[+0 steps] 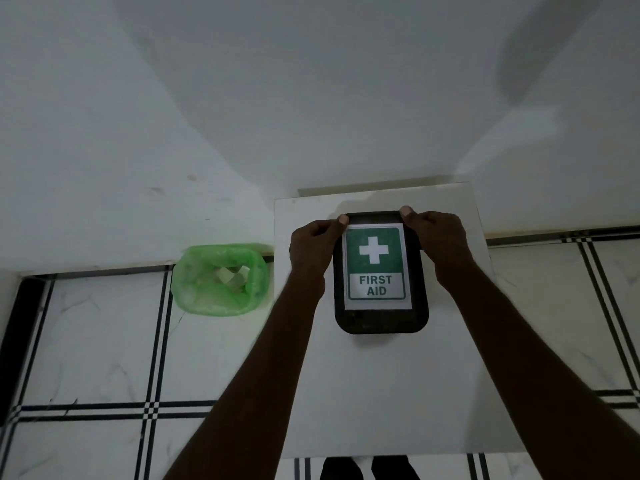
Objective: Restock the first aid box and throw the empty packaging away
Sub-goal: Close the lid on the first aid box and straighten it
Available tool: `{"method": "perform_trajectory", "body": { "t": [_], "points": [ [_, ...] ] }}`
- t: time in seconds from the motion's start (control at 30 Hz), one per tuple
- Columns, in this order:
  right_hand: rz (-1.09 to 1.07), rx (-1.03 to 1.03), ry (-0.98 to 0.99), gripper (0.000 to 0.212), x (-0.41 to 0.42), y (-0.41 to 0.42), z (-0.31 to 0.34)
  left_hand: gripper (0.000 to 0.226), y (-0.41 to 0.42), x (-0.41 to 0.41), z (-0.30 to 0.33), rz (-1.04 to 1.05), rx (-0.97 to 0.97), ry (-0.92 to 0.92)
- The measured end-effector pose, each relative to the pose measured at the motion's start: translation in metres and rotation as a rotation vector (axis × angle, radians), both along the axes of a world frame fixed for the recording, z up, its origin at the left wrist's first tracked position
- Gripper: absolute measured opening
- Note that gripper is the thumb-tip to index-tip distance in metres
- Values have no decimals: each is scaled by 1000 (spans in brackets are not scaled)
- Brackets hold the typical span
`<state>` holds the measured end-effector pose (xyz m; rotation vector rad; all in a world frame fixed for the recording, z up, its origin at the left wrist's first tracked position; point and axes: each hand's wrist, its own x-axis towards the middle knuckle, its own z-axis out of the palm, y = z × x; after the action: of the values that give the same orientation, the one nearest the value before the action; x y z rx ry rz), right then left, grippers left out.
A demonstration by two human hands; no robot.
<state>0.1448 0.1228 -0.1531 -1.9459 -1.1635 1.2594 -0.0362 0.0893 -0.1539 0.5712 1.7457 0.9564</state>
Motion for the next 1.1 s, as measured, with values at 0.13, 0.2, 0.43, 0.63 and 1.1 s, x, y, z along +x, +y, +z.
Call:
{"method": "perform_trajectory", "body": {
  "t": [0.13,0.2,0.43,0.63,1.1],
  "points": [
    [77,-93,38,31,16,-29,7,32,-33,-12,5,-108,-29,-46],
    [100,-126,24,30,20,-46,8,28,-50,-14,5,-97,-65,-70],
    [40,-140,63,17,17,-47,6,18,-53,-8,3,-64,-72,-6],
    [13,-75,53,25,18,-60,3,17,-62,-8,2,-44,-22,17],
    [83,23,152,29,15,-63,-16,41,-69,43,-9,-163,136,22]
  ]
}}
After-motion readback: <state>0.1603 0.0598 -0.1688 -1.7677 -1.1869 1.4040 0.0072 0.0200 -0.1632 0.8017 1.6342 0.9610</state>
